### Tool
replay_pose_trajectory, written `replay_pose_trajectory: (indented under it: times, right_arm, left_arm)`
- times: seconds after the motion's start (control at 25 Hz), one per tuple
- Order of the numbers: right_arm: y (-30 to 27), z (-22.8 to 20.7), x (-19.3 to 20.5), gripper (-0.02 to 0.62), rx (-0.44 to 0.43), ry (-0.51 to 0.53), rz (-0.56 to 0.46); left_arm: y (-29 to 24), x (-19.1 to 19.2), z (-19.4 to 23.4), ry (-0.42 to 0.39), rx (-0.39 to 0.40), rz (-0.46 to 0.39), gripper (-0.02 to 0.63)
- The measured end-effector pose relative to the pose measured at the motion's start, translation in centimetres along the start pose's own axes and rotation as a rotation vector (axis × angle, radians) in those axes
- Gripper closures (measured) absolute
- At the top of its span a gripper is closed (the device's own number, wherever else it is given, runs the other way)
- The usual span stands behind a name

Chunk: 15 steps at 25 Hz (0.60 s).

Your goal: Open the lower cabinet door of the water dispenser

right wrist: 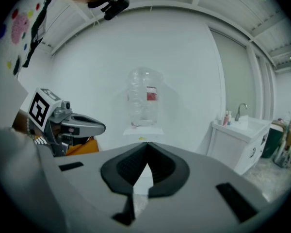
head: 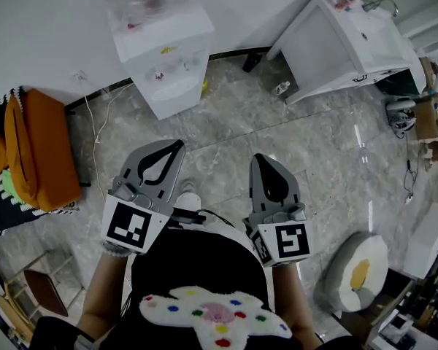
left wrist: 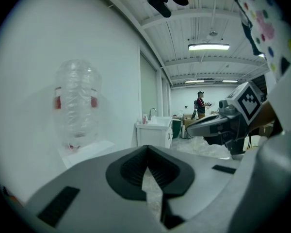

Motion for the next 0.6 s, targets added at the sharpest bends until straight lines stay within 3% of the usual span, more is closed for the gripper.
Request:
replay_pose_trajectory:
  times: [0.16,0.44,0.6]
  right_arm:
    - [-1.9,-1.0,-0.7,0.592,0.014,-0.113,-0.024]
    - [-3.5,-0.2,-2.2,0.592,0.006,-0.054,-0.042]
    - [-4.0,0.2,-1.4,0.592,-0.003,-0.073,0.026]
  left_arm:
    - [-0.3,-0.3,1.6,0.001,-0.016,-0.005,0.595]
    - [0.1,-0.1,3.4,-0.002,-0.04,-0.009,0.594]
    - [0.4,-0.1,3.9,0.012,-0.058,-0.016,0.595]
Point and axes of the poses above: the fingertips, and each gripper's own axes: y backward along the fingers, z to its left, x out of its underside, the point moved 1 cm from there along y, backward along the fingers, and after that the axes turned 7 degrees about y, right-handed, at the moved point
